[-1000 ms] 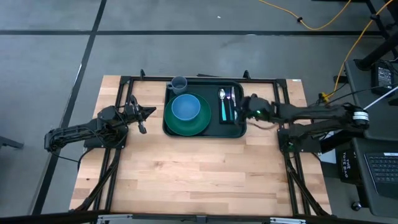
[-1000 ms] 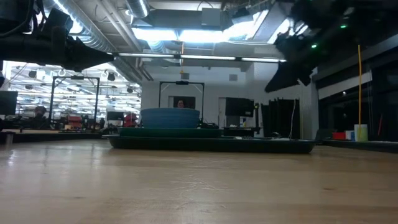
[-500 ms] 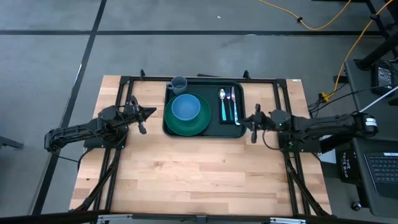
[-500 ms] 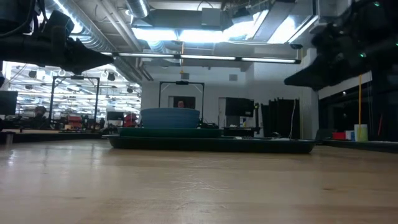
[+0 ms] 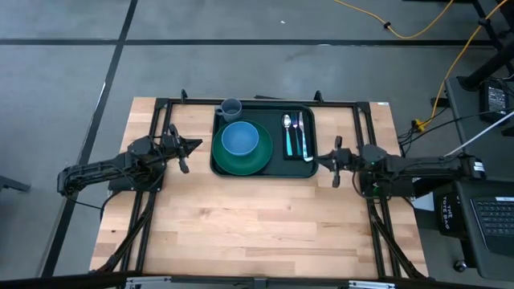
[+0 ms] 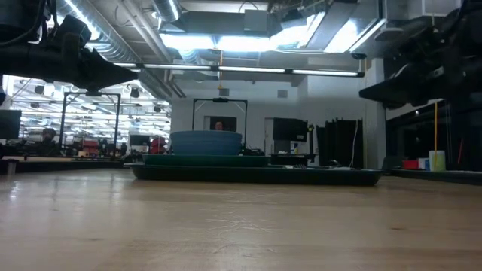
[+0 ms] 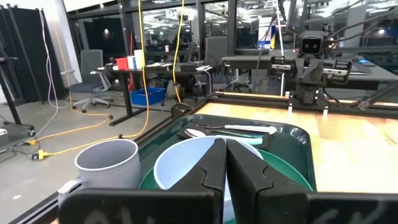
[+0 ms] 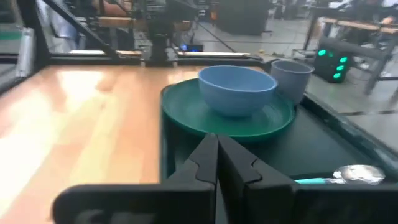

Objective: Set up tray
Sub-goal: Return to Home Position

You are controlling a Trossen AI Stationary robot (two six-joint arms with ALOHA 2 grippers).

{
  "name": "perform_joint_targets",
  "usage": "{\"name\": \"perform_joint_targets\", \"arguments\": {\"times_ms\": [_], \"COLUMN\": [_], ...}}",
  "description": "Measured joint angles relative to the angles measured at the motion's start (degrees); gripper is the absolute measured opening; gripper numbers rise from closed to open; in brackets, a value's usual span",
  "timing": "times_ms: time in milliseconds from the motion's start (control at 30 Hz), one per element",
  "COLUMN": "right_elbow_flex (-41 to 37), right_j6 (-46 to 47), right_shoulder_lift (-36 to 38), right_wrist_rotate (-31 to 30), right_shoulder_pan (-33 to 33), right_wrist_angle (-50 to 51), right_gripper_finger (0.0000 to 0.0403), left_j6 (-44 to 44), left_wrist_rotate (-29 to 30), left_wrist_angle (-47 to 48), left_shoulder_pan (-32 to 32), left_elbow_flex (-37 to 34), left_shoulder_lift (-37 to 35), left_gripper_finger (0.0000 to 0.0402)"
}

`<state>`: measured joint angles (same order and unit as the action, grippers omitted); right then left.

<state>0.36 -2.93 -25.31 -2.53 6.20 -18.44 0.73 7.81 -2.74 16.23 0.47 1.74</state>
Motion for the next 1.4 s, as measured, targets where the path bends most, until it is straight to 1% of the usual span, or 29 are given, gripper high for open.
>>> {"name": "perform_joint_targets", "arguments": {"times_ms": [67, 133, 333, 500, 633, 1033, 1133, 1200, 1267, 1400], "right_elbow_flex": [0.00, 0.00, 0.00, 0.00, 0.00, 0.00, 0.00, 0.00, 0.00, 0.00], "right_j6": [1.33, 2.31, 2.02, 11.26, 14.73, 14.57, 9.06, 6.99, 6.93, 6.30], "right_shoulder_lift": [1.10, 1.63, 1.85, 1.85, 1.85, 1.83, 1.83, 2.12, 3.95, 12.33], "right_wrist_rotate": [1.28, 1.27, -1.74, -1.88, -1.88, -1.90, -1.55, 1.04, 3.79, 3.92], "right_shoulder_pan": [0.00, -0.02, -0.02, -0.02, -0.02, -0.02, -0.02, -1.25, -3.55, -11.15], "right_wrist_angle": [1.12, 0.88, 0.90, 1.05, 1.05, 1.05, 1.33, 3.27, 5.78, 8.55], "right_gripper_finger": [0.0009, 0.0009, 0.0009, 0.0009, 0.0010, 0.0010, 0.0010, 0.0010, 0.0010, 0.0010], "left_j6": [0.00, 0.00, 0.01, 0.00, 0.01, 0.02, 0.02, 0.02, 0.02, 0.02], "left_wrist_rotate": [0.02, 0.02, 0.03, 0.02, 0.03, 0.02, 0.02, 0.04, 0.02, 0.04], "left_wrist_angle": [0.00, 0.00, 0.00, 0.00, 0.00, 0.00, 0.00, 0.00, 0.00, -0.01], "left_shoulder_pan": [0.00, -0.01, 0.00, 0.00, 0.00, -0.02, 0.00, 0.00, 0.00, 0.00], "left_elbow_flex": [0.02, 0.02, 0.02, 0.00, 0.02, 0.02, 0.02, 0.00, 0.02, 0.01], "left_shoulder_lift": [0.02, 0.01, 0.00, 0.00, 0.00, 0.01, 0.00, 0.00, 0.00, 0.02], "left_gripper_finger": [0.0007, 0.0008, 0.0004, 0.0005, 0.0008, 0.0008, 0.0007, 0.0005, 0.0004, 0.0004]}}
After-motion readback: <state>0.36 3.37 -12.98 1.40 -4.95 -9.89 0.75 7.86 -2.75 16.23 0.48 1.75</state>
